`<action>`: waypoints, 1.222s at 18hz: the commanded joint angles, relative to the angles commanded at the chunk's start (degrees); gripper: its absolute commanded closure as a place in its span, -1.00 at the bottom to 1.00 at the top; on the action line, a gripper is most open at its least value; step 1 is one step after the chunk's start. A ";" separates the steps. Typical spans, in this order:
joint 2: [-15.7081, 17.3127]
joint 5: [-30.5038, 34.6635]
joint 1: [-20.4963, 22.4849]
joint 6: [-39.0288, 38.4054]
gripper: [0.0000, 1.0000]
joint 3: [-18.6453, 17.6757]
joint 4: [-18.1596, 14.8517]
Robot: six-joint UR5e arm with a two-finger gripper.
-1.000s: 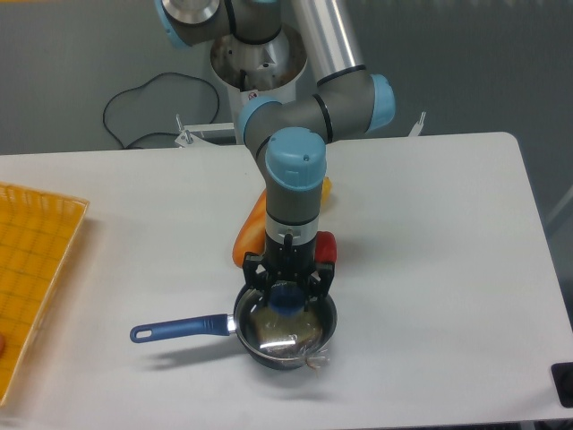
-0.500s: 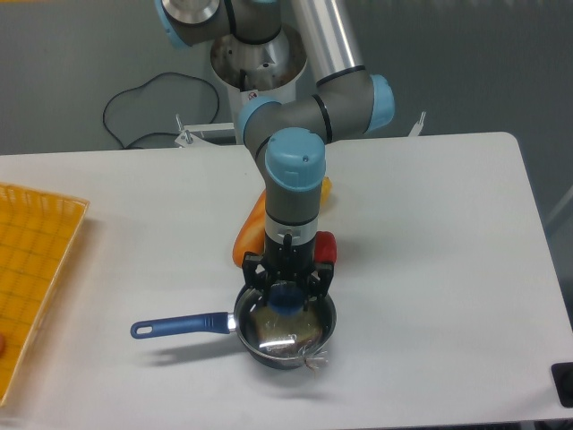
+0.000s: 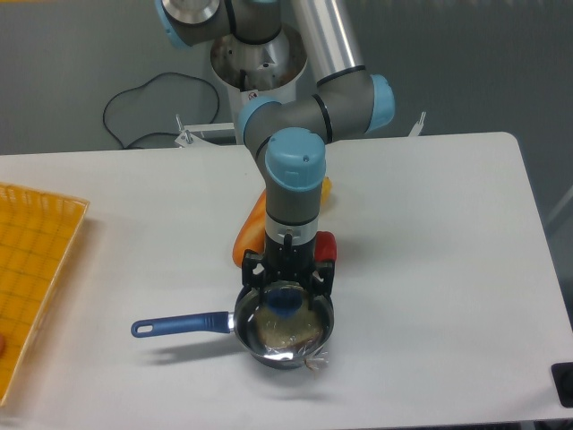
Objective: Close the pot lid
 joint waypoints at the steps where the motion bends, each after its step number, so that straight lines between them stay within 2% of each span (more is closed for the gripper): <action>1: 0.00 0.00 0.00 0.00 -0.98 0.00 0.00; 6: 1.93 -0.09 0.88 0.00 -1.00 0.18 -0.18; 14: 5.54 -0.09 4.74 0.79 -1.00 0.44 -0.61; 18: 6.33 -0.09 6.24 8.94 -1.00 -0.26 -0.70; 22: 7.38 -0.18 8.52 12.29 -1.00 -0.44 -0.79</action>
